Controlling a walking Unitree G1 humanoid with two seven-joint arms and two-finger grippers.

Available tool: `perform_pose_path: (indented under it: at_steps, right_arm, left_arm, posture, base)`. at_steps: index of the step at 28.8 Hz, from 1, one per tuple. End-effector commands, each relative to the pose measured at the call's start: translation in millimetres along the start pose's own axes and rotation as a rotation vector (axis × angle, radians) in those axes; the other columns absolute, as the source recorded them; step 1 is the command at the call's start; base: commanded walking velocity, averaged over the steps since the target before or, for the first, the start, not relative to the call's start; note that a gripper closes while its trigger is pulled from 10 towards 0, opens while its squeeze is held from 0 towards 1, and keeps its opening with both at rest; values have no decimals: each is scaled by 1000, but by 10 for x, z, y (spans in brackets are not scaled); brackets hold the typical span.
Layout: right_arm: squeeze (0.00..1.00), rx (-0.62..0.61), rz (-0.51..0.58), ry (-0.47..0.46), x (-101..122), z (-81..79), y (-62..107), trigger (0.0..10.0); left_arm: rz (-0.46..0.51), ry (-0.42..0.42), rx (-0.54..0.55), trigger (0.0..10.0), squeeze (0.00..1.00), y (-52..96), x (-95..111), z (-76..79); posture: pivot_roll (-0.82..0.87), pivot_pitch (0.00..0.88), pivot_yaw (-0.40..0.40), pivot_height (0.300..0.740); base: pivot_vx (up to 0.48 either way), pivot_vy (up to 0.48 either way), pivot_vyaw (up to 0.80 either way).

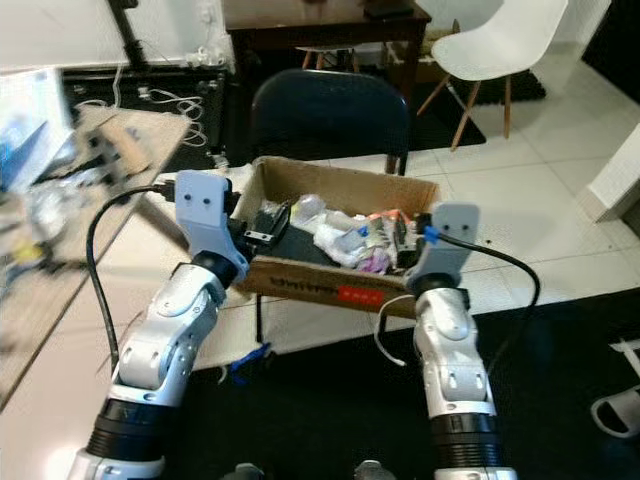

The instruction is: Picking trash to rubbish bin

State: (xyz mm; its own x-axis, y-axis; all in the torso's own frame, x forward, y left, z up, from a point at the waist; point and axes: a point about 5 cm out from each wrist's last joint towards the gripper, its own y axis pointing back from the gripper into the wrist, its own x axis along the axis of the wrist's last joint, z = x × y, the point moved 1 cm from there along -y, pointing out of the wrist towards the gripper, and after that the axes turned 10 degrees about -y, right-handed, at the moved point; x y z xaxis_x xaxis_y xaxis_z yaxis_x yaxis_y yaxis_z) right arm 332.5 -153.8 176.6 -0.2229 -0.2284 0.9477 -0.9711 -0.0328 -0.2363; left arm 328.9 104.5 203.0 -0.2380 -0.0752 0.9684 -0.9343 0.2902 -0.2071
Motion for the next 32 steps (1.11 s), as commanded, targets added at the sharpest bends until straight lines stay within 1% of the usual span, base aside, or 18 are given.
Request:
perform_pose_path:
  at_steps: [1,7,22,32]
  right_arm:
    - [0,-11,-10,1,-14,29,26,10000]
    - [0,-13,-12,1,-18,34,30,10000]
    - [0,-17,-13,-1,-24,32,38,10000]
    - [0,-22,-14,-3,-34,39,50,10000]
  left_arm:
    - [-16,5,-13,10000,0,28,-34,22]
    - [-15,5,-16,10000,0,21,-30,25]
    - [-16,-7,-27,10000,0,15,-18,26]
    - [-10,-8,-45,10000,0,14,-1,56]
  posture:
    - [6,146,11,740]
    - [6,146,11,740]
    - [11,150,16,740]
    - [13,151,19,740]
  base:
    - [-334,0,0]
    - [-326,0,0]
    - [0,0,0]
    - [0,0,0]
